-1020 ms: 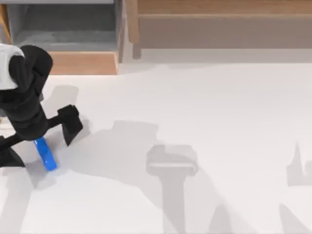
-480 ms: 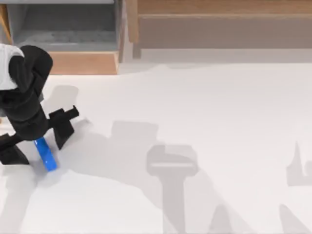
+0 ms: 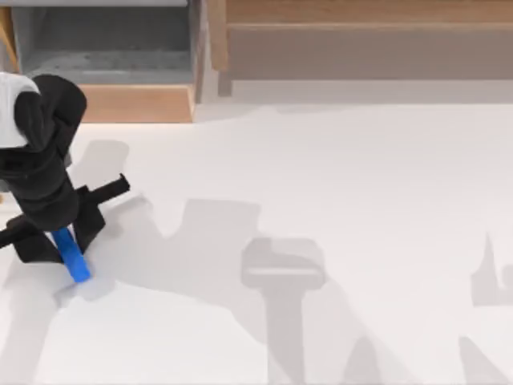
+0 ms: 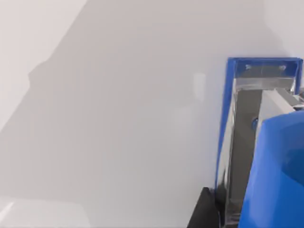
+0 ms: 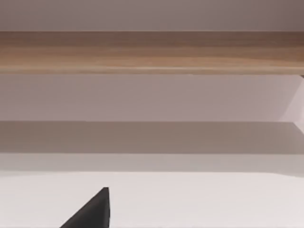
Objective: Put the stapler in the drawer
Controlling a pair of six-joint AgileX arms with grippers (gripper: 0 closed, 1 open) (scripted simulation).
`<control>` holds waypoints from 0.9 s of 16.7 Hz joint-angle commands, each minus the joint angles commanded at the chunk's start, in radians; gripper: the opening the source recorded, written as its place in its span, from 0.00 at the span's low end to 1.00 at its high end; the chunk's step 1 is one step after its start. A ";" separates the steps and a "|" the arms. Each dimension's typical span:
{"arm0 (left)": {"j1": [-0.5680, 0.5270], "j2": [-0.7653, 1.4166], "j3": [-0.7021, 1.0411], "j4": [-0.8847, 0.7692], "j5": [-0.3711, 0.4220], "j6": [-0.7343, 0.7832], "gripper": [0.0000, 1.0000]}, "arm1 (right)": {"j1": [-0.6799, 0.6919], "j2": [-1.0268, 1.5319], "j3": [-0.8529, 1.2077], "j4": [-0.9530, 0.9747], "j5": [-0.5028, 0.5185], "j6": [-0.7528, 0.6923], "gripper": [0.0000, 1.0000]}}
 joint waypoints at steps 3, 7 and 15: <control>0.000 0.000 0.000 0.000 0.000 0.000 0.00 | 0.000 0.000 0.000 0.000 0.000 0.000 1.00; 0.000 -0.031 0.020 -0.042 -0.006 0.008 0.00 | 0.000 0.000 0.000 0.000 0.000 0.000 1.00; 0.001 -0.070 0.060 -0.124 -0.006 0.006 0.00 | 0.000 0.000 0.000 0.000 0.000 0.000 1.00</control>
